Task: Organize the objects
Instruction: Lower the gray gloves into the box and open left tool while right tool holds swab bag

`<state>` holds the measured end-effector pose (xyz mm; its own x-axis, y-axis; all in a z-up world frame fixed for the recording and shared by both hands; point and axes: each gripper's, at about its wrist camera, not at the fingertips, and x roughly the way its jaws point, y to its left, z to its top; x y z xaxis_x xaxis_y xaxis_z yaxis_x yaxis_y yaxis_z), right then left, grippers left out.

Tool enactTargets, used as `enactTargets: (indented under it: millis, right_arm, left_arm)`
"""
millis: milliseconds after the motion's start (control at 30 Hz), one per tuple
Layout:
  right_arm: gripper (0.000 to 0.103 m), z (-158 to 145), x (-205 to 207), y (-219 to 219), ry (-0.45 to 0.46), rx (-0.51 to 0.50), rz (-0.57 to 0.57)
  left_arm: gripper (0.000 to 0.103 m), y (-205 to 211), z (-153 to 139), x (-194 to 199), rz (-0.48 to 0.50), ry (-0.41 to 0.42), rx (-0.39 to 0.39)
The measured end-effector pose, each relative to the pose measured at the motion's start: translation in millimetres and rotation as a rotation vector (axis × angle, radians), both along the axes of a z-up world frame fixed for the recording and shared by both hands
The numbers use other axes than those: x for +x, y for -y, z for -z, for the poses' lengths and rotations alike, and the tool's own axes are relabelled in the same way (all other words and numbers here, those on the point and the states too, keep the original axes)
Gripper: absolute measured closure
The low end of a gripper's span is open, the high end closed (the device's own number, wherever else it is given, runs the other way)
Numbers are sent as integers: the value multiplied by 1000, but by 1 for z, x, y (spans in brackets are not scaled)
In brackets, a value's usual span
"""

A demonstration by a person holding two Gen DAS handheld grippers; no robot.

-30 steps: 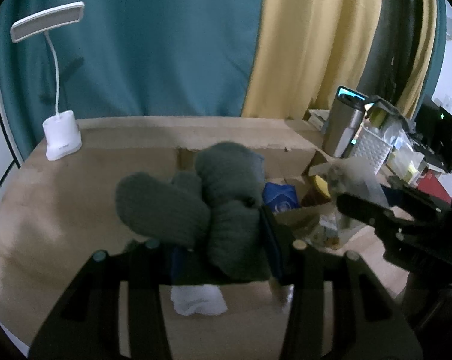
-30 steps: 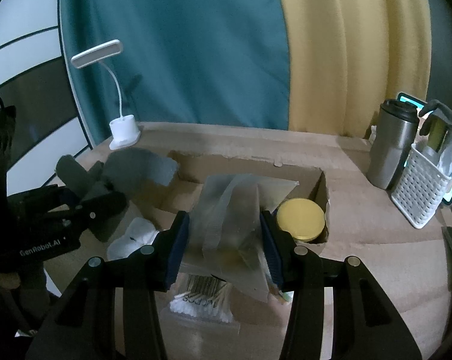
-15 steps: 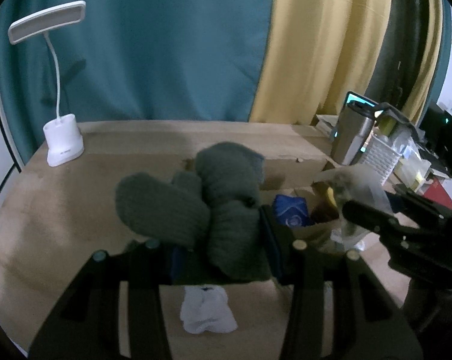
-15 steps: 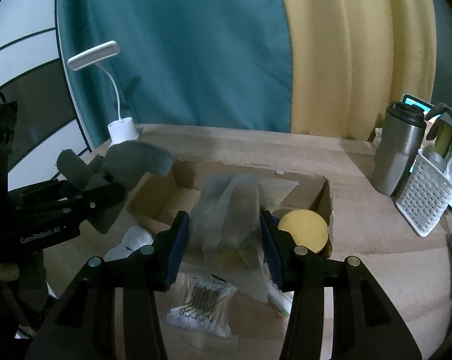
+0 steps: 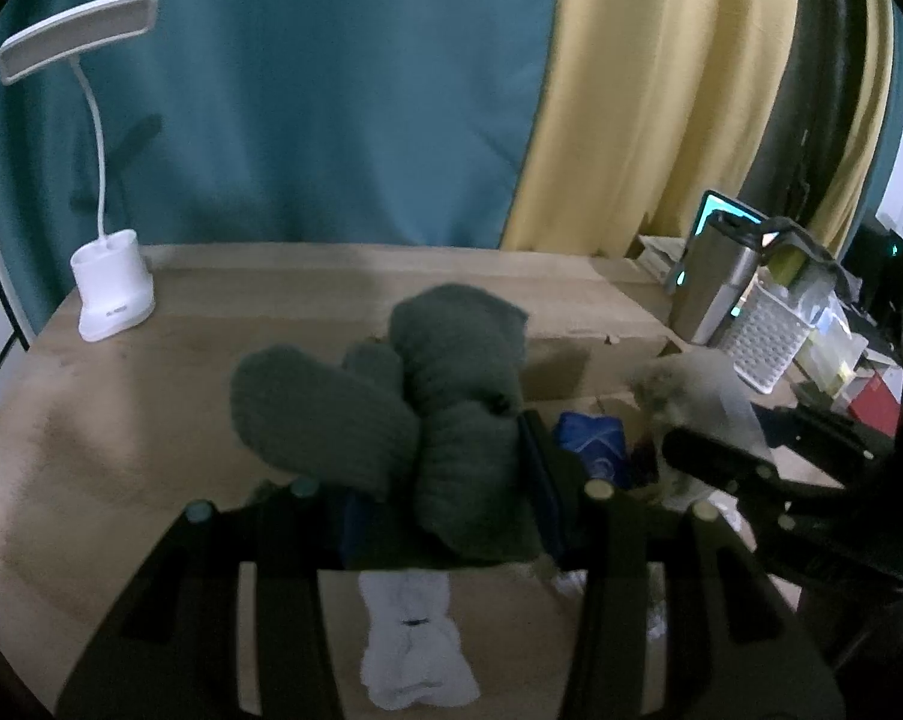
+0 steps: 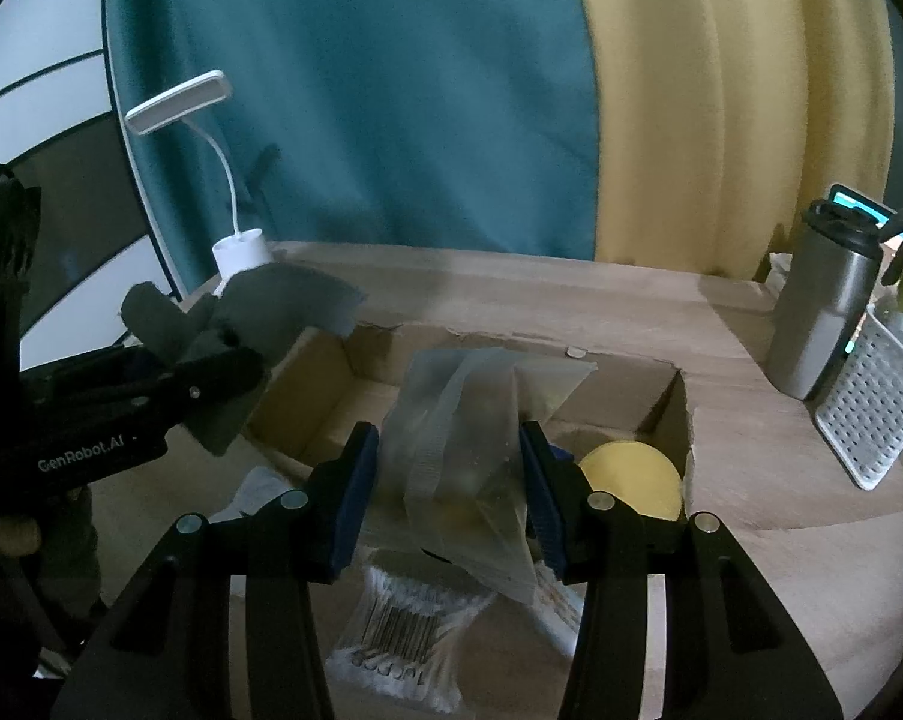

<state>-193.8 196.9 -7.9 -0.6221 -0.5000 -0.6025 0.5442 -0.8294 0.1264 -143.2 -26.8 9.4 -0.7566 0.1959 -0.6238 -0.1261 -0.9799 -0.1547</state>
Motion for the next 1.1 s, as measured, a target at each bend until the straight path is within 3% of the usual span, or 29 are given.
enactTargets:
  millis: [1100]
  right_arm:
    - [53,26,-36,22,69,26,-62]
  left_arm:
    - [56,-9,46,-59,6,152,-9]
